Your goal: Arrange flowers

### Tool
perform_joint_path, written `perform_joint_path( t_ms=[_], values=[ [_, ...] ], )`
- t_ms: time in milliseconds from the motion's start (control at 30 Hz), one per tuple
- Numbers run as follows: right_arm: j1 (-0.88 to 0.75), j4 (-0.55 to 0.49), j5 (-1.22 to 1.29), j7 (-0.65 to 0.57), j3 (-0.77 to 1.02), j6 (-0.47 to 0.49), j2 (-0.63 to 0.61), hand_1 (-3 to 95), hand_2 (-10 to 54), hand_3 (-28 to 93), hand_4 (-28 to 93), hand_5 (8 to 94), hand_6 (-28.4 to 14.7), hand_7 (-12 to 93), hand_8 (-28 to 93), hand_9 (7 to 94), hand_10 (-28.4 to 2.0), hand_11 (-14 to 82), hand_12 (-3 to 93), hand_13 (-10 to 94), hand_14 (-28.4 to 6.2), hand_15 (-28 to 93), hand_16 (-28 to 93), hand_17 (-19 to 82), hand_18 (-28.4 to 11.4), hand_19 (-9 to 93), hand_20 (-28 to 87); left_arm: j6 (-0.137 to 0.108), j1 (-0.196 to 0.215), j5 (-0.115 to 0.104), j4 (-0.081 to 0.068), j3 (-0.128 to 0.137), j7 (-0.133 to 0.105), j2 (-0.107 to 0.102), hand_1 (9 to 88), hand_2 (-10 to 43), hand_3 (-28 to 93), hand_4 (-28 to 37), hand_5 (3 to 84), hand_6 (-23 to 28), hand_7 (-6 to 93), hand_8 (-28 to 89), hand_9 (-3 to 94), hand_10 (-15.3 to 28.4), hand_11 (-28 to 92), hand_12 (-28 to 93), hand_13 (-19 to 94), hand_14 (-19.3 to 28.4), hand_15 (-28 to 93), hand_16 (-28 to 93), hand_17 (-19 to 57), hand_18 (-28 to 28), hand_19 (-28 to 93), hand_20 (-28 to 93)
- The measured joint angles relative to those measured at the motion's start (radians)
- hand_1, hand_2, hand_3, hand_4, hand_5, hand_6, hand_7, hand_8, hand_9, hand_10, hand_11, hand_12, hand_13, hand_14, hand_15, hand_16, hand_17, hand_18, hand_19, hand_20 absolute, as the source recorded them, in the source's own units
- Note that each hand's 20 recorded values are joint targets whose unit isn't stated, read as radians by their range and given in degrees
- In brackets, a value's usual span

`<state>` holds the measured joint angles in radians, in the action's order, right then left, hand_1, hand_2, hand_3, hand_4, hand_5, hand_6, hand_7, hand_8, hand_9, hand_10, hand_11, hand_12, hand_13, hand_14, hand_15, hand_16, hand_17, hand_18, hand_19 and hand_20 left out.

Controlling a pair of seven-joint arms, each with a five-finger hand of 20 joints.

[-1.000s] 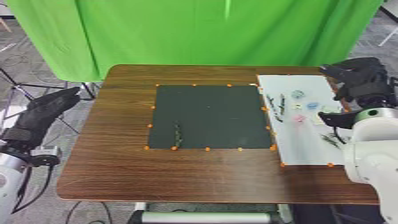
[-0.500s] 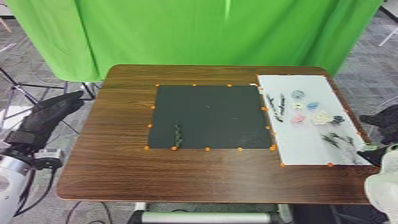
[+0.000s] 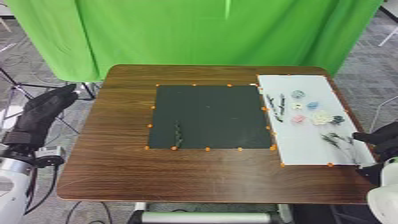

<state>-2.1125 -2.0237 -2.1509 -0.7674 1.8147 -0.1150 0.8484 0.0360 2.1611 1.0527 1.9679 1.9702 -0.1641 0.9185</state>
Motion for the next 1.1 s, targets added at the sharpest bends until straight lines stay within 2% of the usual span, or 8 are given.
perform_joint_path(
  t_ms=[133, 333, 567, 633, 700, 767, 900, 1100],
  values=[
    [-0.018, -0.008, 0.005, 0.003, -0.001, 0.025, 0.007, 36.1, -9.5, 55, -17, 69.5, -4.6, 15, -6, 84.7, -14.0, 20.9, 22.8, 94, -3.2, 47, 29, 68, -8.2, 91, 32, -0.003, 0.000, -0.003, 0.000, -0.005, -0.004, 0.006, 21.7, -3.3, 63, -22.7, 37.9, 2.8, 8.6, -7, 37.7, 12.5, 14, 13, 28, 14.9, 7, 3, 0.9, 9.9, 1, 12],
    [-0.027, -0.008, 0.008, 0.012, -0.030, 0.043, 0.011, 36.7, -9.5, 55, -17, 69.5, -4.5, 15, -6, 84.8, -13.9, 20.9, 22.8, 94, -3.2, 47, 29, 67, -8.1, 91, 32, -0.045, 0.001, -0.024, 0.000, -0.030, -0.036, 0.007, 21.3, -2.7, 64, -23.1, 38.3, 2.9, 9.1, -7, 38.5, 12.9, 14, 13, 29, 15.1, 7, 3, 1.2, 9.8, 1, 12],
    [-0.025, 0.010, -0.008, 0.013, -0.081, 0.043, 0.009, 43.9, -9.5, 57, -18, 69.8, -4.0, 16, -6, 85.3, -13.3, 21.3, 22.7, 94, -2.7, 48, 29, 68, -7.9, 91, 32, -0.064, -0.008, -0.036, -0.003, -0.051, -0.062, 0.010, 21.2, -1.9, 65, -23.5, 38.7, 2.8, 9.5, -7, 39.9, 13.0, 16, 13, 31, 15.5, 8, 2, 2.8, 10.4, 3, 13],
    [-0.022, 0.015, -0.023, 0.011, -0.093, 0.040, 0.007, 46.1, -9.5, 57, -18, 70.0, -3.8, 16, -7, 85.5, -13.0, 21.7, 22.9, 94, -2.3, 49, 29, 68, -7.6, 91, 32, -0.081, -0.012, -0.039, -0.004, -0.062, -0.073, 0.010, 21.4, -1.6, 65, -23.5, 38.6, 2.7, 9.8, -7, 40.6, 13.2, 16, 12, 32, 15.7, 8, 2, 3.3, 10.6, 4, 13],
    [-0.015, 0.021, -0.036, 0.007, -0.103, 0.033, 0.005, 49.9, -9.5, 57, -18, 70.5, -3.8, 16, 0, 86.2, -12.7, 22.6, 23.1, 94, -2.2, 49, 28, 68, -7.5, 91, 33, -0.109, -0.016, -0.045, -0.004, -0.074, -0.082, 0.010, 21.4, -1.6, 65, -23.4, 38.8, 2.7, 10.2, -7, 40.7, 13.2, 16, 12, 32, 15.9, 8, 2, 3.4, 10.6, 4, 13],
    [-0.009, 0.027, -0.042, 0.001, -0.111, 0.024, 0.003, 58.0, -9.5, 49, -15, 73.6, -3.9, 16, 11, 88.6, -11.7, 22.2, 27.5, 94, -2.0, 52, 27, 69, -7.5, 92, 33, -0.128, -0.019, -0.051, -0.005, -0.081, -0.087, 0.010, 21.5, -1.5, 65, -23.4, 39.0, 2.9, 10.4, -7, 40.8, 13.2, 17, 12, 32, 15.9, 8, 2, 3.4, 10.6, 4, 13],
    [-0.004, 0.037, -0.049, -0.012, -0.123, -0.021, 0.000, 61.9, -5.6, 47, -14, 78.6, -2.7, 18, 16, 91.3, -10.9, 26.6, 25.3, 94, -1.7, 55, 25, 70, -7.6, 93, 34, -0.129, -0.024, -0.056, -0.008, -0.083, -0.089, 0.010, 21.5, -1.5, 65, -23.3, 39.5, 3.1, 10.6, -7, 41.0, 13.1, 17, 12, 32, 16.0, 8, 2, 3.3, 10.6, 4, 13],
    [-0.021, 0.039, -0.061, -0.013, -0.135, -0.131, -0.008, 63.1, -4.8, 47, -14, 79.7, -2.9, 19, 17, 92.2, -10.6, 27.8, 25.3, 94, -1.5, 57, 24, 71, -7.4, 93, 34, -0.124, -0.024, -0.061, -0.009, -0.080, -0.089, 0.010, 21.5, -1.4, 65, -23.2, 39.9, 3.2, 10.6, -7, 41.1, 13.2, 17, 12, 32, 16.0, 8, 2, 3.2, 10.5, 4, 13]
  ],
)
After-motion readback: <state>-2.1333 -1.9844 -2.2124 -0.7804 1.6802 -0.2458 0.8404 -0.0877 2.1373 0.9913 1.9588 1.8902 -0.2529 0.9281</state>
